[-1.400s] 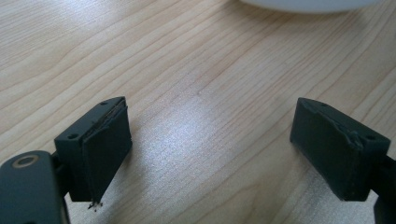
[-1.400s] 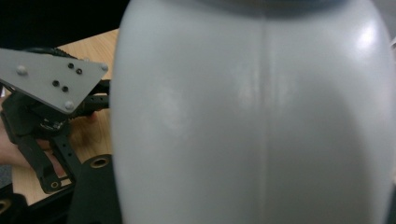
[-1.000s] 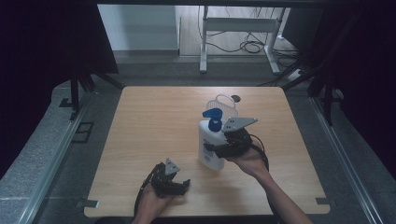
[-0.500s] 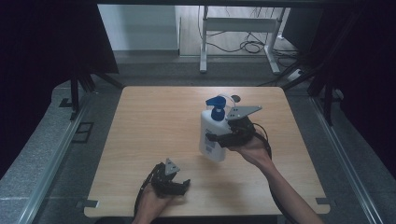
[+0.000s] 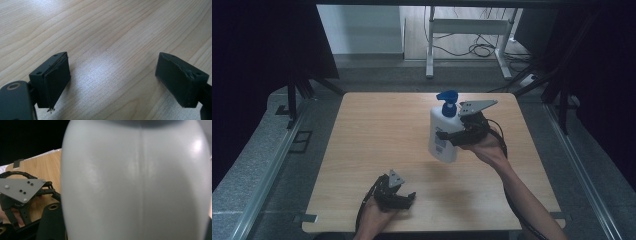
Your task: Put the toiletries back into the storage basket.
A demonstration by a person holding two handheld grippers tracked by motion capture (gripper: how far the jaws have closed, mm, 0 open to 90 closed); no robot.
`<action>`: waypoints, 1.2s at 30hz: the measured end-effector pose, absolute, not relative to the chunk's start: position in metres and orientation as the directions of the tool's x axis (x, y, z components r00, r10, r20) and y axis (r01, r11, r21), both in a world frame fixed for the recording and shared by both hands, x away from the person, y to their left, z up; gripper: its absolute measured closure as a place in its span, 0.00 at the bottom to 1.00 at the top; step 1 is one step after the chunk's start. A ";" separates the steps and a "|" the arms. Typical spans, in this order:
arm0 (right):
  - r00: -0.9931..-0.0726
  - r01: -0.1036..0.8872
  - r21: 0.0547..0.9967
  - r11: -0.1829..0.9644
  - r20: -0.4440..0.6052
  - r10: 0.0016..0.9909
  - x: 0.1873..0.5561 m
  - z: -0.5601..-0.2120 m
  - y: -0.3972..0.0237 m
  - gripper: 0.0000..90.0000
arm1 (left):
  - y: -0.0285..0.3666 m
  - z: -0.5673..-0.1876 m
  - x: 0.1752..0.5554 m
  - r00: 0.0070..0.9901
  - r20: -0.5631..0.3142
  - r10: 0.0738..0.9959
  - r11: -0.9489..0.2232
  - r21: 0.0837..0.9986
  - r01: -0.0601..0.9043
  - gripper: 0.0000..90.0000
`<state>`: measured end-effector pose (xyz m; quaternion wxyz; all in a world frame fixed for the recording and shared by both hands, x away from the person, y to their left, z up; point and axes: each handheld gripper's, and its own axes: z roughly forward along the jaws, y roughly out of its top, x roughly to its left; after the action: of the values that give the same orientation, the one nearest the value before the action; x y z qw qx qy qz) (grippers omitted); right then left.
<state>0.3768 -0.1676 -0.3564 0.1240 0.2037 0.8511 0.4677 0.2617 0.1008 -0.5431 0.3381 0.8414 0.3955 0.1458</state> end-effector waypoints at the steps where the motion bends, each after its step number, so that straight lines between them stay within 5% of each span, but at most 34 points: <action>1: -0.888 0.227 0.848 0.478 -0.022 0.460 0.378 -0.355 -0.168 0.41 | 0.101 -0.543 0.262 0.644 -0.022 0.764 -0.458 0.684 0.567 0.13; 36: -0.897 0.206 0.859 0.469 -0.027 0.442 0.446 -0.328 -0.185 0.41 | 0.100 -0.543 0.262 0.640 -0.026 0.768 -0.451 0.688 0.569 0.13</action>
<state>0.4457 -0.1850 -0.3285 0.1234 0.1909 0.8482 0.4784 0.2615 0.1000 -0.5434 0.3404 0.8390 0.3985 0.1460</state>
